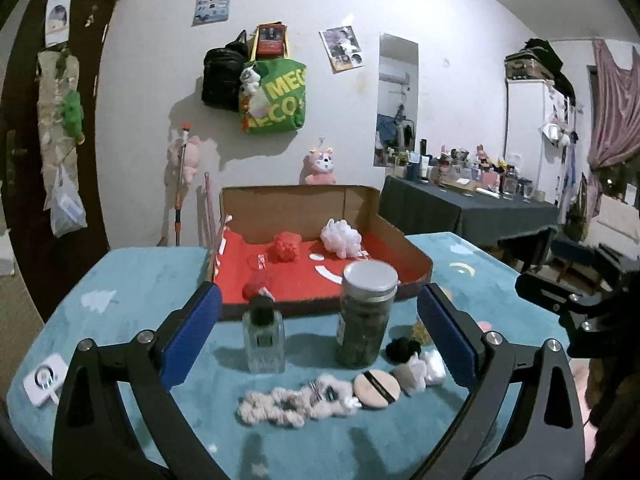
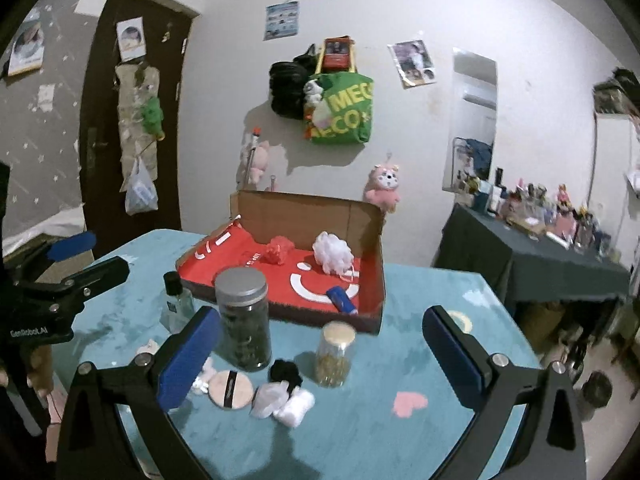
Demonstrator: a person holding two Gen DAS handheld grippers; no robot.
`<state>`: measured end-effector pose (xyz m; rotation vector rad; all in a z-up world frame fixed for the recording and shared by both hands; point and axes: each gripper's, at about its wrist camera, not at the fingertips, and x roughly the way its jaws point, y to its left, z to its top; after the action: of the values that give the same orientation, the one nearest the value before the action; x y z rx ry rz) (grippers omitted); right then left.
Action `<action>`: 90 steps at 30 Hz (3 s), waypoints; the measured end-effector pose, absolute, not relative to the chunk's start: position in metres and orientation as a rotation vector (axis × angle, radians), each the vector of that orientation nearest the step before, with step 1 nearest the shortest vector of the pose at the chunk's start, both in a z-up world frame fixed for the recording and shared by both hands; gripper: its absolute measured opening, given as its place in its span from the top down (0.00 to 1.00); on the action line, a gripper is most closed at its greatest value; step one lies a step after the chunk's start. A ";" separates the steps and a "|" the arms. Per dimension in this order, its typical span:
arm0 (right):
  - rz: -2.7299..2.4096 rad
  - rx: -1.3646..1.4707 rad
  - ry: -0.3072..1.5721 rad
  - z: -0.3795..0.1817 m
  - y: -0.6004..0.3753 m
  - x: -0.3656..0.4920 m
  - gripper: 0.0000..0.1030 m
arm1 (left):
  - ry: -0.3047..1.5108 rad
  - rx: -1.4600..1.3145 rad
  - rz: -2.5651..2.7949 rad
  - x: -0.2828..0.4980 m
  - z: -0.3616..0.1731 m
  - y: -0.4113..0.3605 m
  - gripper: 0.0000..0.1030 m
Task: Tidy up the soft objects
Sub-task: 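Grasp the white knotted rope toy with the left gripper while the right gripper grasps the white cloth, then carry the rope toy and white cloth over into the cardboard box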
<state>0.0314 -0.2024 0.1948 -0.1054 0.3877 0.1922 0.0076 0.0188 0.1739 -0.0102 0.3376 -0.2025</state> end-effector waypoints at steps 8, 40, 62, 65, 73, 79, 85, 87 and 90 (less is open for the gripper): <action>0.133 -0.063 0.391 0.157 -0.204 0.015 0.00 | 0.383 0.008 -0.167 0.002 0.141 0.014 0.03; 0.119 0.020 0.667 0.063 -0.211 0.075 0.00 | 0.710 -0.004 -0.074 0.065 0.053 0.045 0.03; 0.264 0.039 0.703 0.059 -0.205 0.085 0.86 | 0.757 -0.038 -0.269 0.069 0.051 0.033 0.81; 0.266 0.047 0.688 0.065 -0.209 0.082 0.86 | 0.733 -0.035 -0.280 0.061 0.059 0.033 0.81; 0.311 0.037 0.645 0.079 -0.202 0.072 0.86 | 0.679 -0.002 -0.327 0.049 0.076 0.019 0.81; 0.334 0.029 0.640 0.081 -0.197 0.068 0.86 | 0.679 0.002 -0.345 0.049 0.077 0.013 0.81; 0.338 0.031 0.641 0.082 -0.195 0.068 0.86 | 0.677 0.001 -0.354 0.048 0.077 0.013 0.81; 0.341 0.028 0.639 0.083 -0.194 0.067 0.86 | 0.675 0.002 -0.356 0.048 0.078 0.013 0.81; 0.337 0.027 0.638 0.083 -0.194 0.067 0.86 | 0.671 0.005 -0.351 0.048 0.080 0.014 0.81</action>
<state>0.0669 -0.1942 0.0835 0.0275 0.6385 0.3374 0.0478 0.0141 0.0799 0.0053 0.6712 -0.3511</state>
